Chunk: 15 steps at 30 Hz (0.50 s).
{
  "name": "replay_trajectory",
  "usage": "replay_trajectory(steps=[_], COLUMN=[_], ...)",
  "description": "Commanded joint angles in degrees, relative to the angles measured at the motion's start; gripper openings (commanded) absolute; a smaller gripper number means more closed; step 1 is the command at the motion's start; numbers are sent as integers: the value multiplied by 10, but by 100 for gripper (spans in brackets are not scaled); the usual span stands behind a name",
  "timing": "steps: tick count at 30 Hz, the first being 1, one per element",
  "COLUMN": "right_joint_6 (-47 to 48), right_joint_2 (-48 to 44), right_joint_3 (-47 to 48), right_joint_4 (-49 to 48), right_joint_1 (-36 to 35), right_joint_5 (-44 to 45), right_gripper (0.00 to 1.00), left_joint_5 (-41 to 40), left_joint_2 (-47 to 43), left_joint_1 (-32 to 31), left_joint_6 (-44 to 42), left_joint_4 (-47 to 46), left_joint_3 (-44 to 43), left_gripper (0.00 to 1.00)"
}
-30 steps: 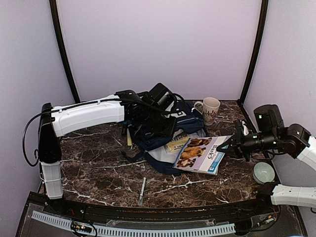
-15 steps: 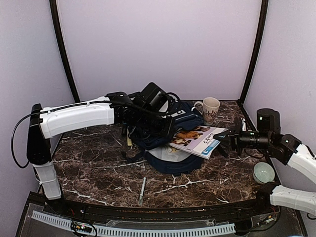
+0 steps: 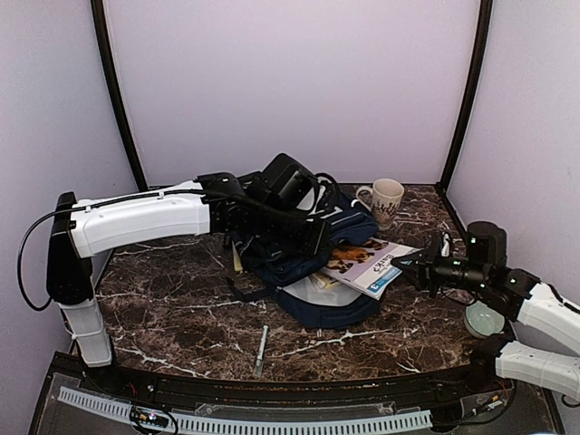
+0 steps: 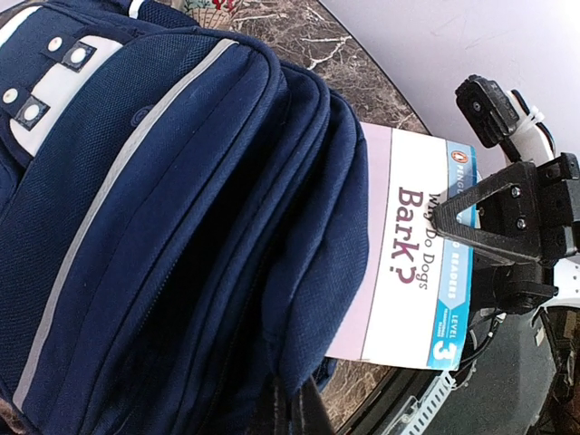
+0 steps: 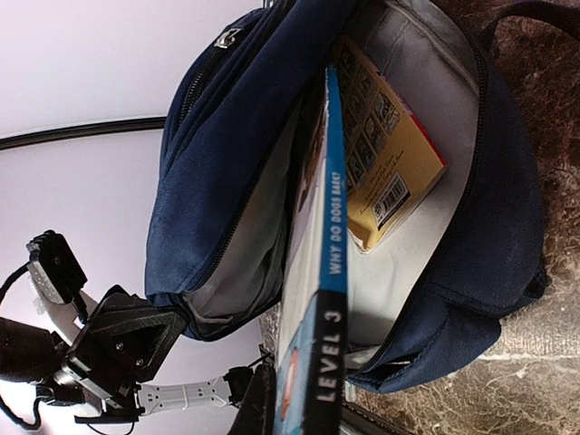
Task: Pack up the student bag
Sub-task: Place the book in the largest pocket of the bag.
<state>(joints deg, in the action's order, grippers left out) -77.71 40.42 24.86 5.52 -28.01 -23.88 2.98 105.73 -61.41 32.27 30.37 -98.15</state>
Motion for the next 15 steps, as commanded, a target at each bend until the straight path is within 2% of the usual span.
replay_trajectory(steps=[1,7,15], right_joint_6=[10,44,49], right_joint_2=[-16,18,76], right_joint_3=[-6,-3,8], right_joint_4=[-93,-121,-161], right_joint_1=[3,1,-23], right_joint_5=[43,53,106], right_gripper=[0,0,0], left_joint_5=[36,42,-4], left_joint_2=[-12,6,5], left_joint_1=[-8,-8,-8], left_joint_6=[5,-1,-9], left_joint_4=[-51,-49,-21], left_joint_3=[-37,-61,-86], left_gripper=[0,0,0])
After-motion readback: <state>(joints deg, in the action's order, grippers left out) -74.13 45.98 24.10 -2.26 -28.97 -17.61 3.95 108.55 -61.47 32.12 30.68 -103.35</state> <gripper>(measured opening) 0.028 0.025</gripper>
